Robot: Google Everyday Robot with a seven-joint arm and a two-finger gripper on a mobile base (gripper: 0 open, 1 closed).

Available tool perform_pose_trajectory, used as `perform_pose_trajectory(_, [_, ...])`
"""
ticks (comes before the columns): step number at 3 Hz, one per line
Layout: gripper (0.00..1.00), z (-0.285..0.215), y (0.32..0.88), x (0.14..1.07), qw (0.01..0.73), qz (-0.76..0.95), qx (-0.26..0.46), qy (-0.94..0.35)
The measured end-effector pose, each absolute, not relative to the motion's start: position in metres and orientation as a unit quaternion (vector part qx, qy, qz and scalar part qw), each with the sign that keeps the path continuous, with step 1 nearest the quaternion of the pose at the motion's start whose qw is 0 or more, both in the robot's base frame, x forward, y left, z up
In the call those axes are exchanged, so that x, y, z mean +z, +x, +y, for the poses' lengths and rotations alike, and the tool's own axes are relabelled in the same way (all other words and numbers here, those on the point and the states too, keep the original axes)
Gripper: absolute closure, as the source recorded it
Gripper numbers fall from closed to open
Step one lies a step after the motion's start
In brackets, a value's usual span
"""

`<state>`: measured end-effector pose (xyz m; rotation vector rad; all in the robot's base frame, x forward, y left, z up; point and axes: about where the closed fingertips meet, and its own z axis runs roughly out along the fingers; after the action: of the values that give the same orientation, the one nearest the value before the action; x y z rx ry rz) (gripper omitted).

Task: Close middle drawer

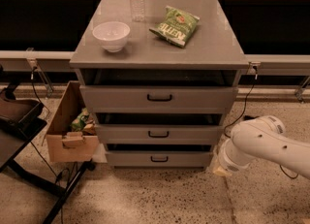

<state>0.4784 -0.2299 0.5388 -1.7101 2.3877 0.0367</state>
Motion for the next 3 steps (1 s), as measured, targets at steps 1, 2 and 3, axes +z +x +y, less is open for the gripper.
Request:
perform_pose_trajectory(1, [0.28,-0.2299,0.4783,0.5388,0.102,0.809,0.012,-0.579])
perform_pose_trajectory(2, [0.06,-0.2299,0.4783,0.5388,0.102,0.809,0.012,-0.579])
perform_pose_trajectory(3, [0.0,-0.2299,0.4783,0.5387,0.102,0.809,0.012,-0.579])
